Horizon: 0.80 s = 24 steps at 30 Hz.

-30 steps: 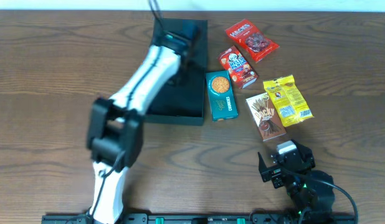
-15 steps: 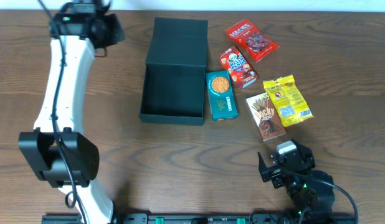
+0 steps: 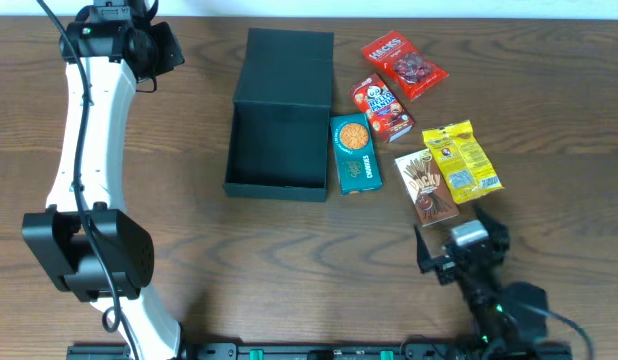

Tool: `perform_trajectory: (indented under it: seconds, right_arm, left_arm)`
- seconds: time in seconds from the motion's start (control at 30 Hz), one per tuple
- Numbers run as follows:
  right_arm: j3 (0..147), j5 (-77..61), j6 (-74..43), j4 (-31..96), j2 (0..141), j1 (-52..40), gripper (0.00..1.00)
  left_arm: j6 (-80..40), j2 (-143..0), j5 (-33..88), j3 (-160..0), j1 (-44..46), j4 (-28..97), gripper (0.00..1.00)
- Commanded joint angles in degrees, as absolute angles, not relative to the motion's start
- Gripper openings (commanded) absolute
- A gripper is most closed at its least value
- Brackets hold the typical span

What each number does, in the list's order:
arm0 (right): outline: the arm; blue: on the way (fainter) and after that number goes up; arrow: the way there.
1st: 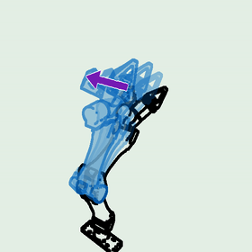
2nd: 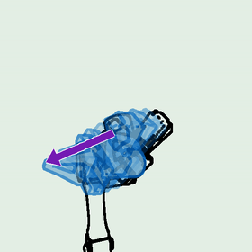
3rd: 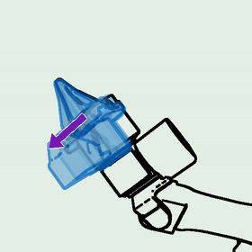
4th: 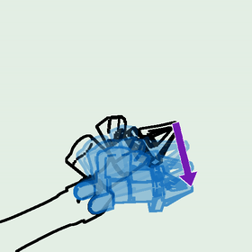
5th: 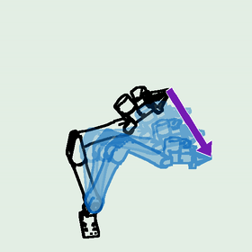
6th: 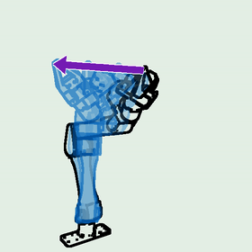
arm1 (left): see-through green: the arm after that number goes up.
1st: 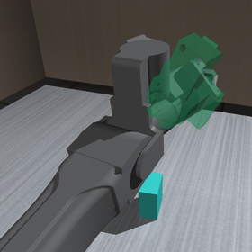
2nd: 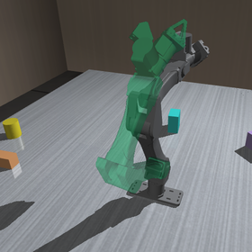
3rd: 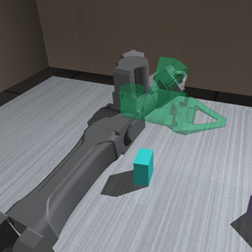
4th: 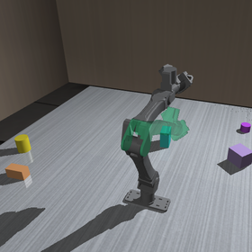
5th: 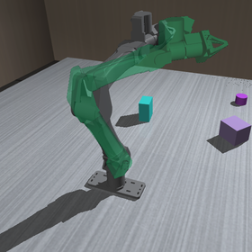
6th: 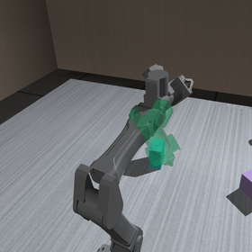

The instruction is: Pack container

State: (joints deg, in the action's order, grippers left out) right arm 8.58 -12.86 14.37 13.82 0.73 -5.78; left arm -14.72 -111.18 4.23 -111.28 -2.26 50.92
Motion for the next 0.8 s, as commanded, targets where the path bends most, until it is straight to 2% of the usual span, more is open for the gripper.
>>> perform_trajectory:
  seconds: [0.0, 0.23, 0.33, 0.43, 0.53, 0.63, 0.77]
  right_arm:
    - [8.91, -26.41, 5.85, 5.26, 0.32, -5.65, 0.99]
    - [8.91, -47.75, -5.8, -10.96, 0.32, -5.65, 0.99]
    - [8.91, -51.27, -8.19, -15.46, 0.32, -5.65, 0.99]
    - [8.91, -46.0, -11.94, -20.95, 0.34, -5.65, 0.99]
    - [8.91, -32.86, -17.69, -19.68, 0.73, -5.65, 0.99]
    - [8.91, -17.82, -28.97, -18.9, 3.07, -5.65, 0.99]
    - [10.52, -14.2, -31.09, -20.67, 10.92, -5.65, 0.99]
  left_arm:
    - [-13.74, -112.07, 4.51, -111.11, -2.66, 50.48, 0.06]
    - [-13.74, -112.07, 4.54, -111.11, -2.66, 48.93, 0.06]
    - [-13.72, -112.07, 5.37, -111.11, -2.66, 47.22, 0.06]
    - [-13.74, -112.07, 7.14, -111.11, -2.66, 46.09, 0.06]
    - [-13.93, -112.18, 7.14, -111.11, -2.63, 46.28, 0.06]
    - [-13.93, -112.2, 7.11, -111.11, -2.66, 46.44, 0.06]
    - [-14.37, -112.2, 7.11, -111.11, -2.63, 46.52, 0.06]
